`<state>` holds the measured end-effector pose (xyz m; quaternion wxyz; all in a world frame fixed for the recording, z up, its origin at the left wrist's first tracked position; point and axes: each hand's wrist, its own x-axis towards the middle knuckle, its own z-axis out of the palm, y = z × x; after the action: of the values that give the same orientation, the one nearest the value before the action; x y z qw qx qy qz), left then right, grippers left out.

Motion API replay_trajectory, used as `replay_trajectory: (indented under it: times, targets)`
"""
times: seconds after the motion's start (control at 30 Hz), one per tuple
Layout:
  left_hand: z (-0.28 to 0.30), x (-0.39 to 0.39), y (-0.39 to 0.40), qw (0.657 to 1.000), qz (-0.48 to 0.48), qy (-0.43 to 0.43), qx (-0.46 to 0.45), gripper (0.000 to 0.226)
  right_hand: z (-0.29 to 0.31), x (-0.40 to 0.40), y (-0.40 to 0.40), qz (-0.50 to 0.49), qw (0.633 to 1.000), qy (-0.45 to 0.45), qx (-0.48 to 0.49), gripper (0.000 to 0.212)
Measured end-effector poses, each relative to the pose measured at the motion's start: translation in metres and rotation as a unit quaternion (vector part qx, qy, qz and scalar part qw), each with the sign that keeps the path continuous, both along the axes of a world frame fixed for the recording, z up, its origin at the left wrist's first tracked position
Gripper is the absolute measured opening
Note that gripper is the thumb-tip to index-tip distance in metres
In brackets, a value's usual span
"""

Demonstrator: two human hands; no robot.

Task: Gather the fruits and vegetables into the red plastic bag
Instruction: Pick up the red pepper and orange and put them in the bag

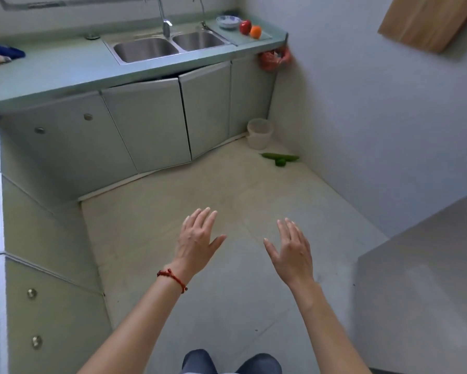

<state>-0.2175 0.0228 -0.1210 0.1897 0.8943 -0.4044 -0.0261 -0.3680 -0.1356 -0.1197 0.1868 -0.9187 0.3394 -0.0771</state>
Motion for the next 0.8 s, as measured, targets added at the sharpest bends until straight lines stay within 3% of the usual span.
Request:
replay_trajectory:
  times: [0.4,0.8]
  targets:
    - [-0.006,0.1,-0.072,1.0,-0.003,-0.014,-0.006,0.062,-0.002,0.098,-0.075,0.007,1.0,-0.005,0.012,0.06]
    - [0.0,0.229,-0.22,1.0,0.019,-0.013,0.006,0.063,0.007,0.234,-0.232,0.037,0.999,-0.009,0.003,0.06]
